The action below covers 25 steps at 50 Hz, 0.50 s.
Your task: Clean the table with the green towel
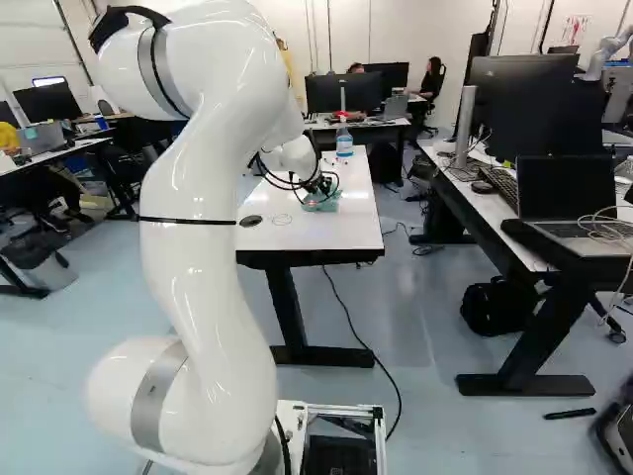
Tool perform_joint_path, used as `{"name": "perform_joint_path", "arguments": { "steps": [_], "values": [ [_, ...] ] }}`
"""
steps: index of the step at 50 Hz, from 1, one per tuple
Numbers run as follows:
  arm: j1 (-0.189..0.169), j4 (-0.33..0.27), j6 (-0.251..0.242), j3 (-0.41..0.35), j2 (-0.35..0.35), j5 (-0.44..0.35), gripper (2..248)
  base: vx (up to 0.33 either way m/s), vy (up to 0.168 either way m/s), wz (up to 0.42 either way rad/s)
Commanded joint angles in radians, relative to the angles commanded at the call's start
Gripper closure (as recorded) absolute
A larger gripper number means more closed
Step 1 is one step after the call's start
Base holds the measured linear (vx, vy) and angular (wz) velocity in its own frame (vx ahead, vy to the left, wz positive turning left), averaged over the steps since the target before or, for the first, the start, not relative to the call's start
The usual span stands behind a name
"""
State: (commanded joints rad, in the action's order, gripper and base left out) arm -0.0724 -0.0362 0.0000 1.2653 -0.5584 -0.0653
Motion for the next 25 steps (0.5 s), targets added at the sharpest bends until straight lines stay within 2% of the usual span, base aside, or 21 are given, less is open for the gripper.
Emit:
{"name": "perform_joint_path", "arguments": {
  "steps": [13,25],
  "values": [
    [0.03,0.0,0.0,-0.033,0.025,0.0,203,0.0,0.0,0.0],
    [0.03,0.0,0.0,-0.094,0.071,0.0,203,0.0,0.0,0.0]
  ]
}}
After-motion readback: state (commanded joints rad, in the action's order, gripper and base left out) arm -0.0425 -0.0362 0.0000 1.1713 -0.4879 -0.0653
